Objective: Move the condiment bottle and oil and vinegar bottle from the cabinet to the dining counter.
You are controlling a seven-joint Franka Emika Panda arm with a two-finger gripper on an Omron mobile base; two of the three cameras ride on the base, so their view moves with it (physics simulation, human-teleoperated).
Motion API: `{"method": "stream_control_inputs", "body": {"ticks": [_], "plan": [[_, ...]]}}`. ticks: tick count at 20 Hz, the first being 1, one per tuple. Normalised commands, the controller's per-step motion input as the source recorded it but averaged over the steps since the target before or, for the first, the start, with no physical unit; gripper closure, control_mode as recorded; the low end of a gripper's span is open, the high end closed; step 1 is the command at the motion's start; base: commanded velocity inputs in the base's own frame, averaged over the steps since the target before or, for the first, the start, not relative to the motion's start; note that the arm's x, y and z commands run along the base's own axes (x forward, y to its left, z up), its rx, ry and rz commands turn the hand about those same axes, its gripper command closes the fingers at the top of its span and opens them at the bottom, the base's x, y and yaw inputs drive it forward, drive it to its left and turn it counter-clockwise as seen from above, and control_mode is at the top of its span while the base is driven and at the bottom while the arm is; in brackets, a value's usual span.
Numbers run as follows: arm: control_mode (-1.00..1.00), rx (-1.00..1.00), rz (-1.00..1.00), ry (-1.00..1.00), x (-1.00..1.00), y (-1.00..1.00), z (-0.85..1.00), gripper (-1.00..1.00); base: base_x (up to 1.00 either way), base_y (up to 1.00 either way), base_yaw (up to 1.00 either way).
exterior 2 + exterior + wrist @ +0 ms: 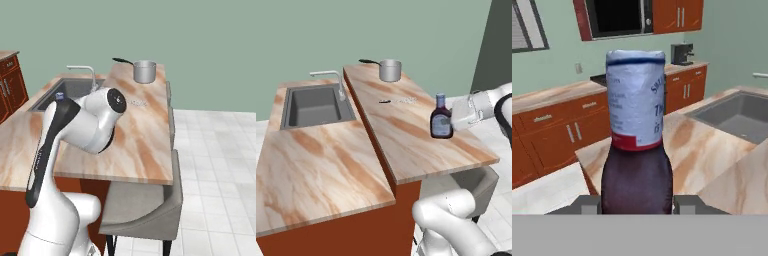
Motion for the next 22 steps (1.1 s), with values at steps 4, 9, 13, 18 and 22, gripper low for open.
{"method": "stream_control_inputs", "body": {"ticks": [4,9,13,18,22], "plan": [[-1.00,0.06,0.36,0.03,0.40,-0.24,-0.25,1.00,0.00,0.00,0.00],[-1.00,0.07,0.31,0.00,0.09,-0.03,-0.41,1.00,0.00,0.00,0.00],[-1.00,0.09,0.21,0.00,0.22,-0.08,-0.27,1.00,0.00,0.00,0.00],[-1.00,0.12,0.01,-0.02,0.24,-0.01,-0.26,1.00,0.00,0.00,0.00],[-1.00,0.06,0.00,-0.01,0.36,0.00,-0.17,1.00,0.00,0.00,0.00]]}}
